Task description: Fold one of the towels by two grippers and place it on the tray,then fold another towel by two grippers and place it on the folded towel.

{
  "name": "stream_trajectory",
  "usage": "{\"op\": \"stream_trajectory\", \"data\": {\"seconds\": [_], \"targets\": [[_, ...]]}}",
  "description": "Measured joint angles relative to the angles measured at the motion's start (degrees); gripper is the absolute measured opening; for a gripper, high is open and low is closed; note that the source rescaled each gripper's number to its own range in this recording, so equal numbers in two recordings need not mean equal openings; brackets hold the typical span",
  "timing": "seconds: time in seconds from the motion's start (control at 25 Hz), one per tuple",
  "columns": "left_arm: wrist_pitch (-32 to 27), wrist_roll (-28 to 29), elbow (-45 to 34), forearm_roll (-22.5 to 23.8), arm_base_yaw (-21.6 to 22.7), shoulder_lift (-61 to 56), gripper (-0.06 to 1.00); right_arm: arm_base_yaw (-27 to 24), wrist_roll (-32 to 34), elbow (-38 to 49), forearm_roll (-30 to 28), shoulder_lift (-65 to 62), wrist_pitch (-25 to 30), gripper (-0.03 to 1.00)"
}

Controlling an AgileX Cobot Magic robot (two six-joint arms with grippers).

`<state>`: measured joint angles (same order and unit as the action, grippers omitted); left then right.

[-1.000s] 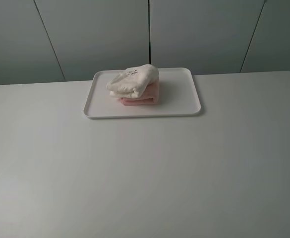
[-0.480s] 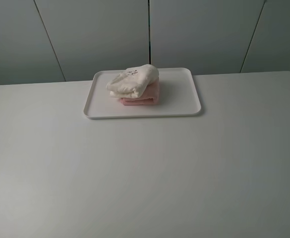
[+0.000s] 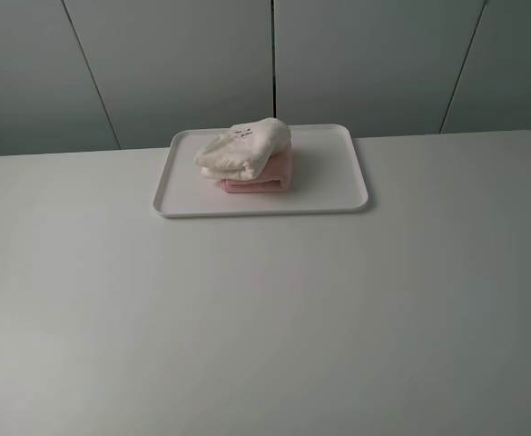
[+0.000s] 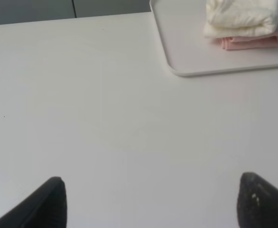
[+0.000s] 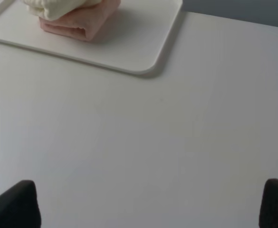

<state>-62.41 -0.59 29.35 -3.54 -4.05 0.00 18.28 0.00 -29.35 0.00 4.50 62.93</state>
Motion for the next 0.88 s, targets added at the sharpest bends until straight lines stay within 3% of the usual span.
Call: {"op": "stream_trajectory", "data": {"seconds": [0.16,0.28,0.56,0.88], "targets": [[0.00,0.00,0.00,0.00,0.00,0.00,0.93,-0.58,0.00,0.00,0.59,0.00,0.00,1.00],[0.00,0.00,0.00,0.00,0.84,0.00,0.93,-4.68,0.00,0.00,0.59,0.00,0.00,1.00],[0.00,0.02,0.00,0.00,10.65,0.00,0.93,-18.46,0.00,0.00,1.02,-1.48,-0.12,1.00],[0.00,0.13,0.00,0.00,11.99,0.00,0.93,-21.11,0.00,0.00,1.12,-4.45,-0.11,1.00]]}}
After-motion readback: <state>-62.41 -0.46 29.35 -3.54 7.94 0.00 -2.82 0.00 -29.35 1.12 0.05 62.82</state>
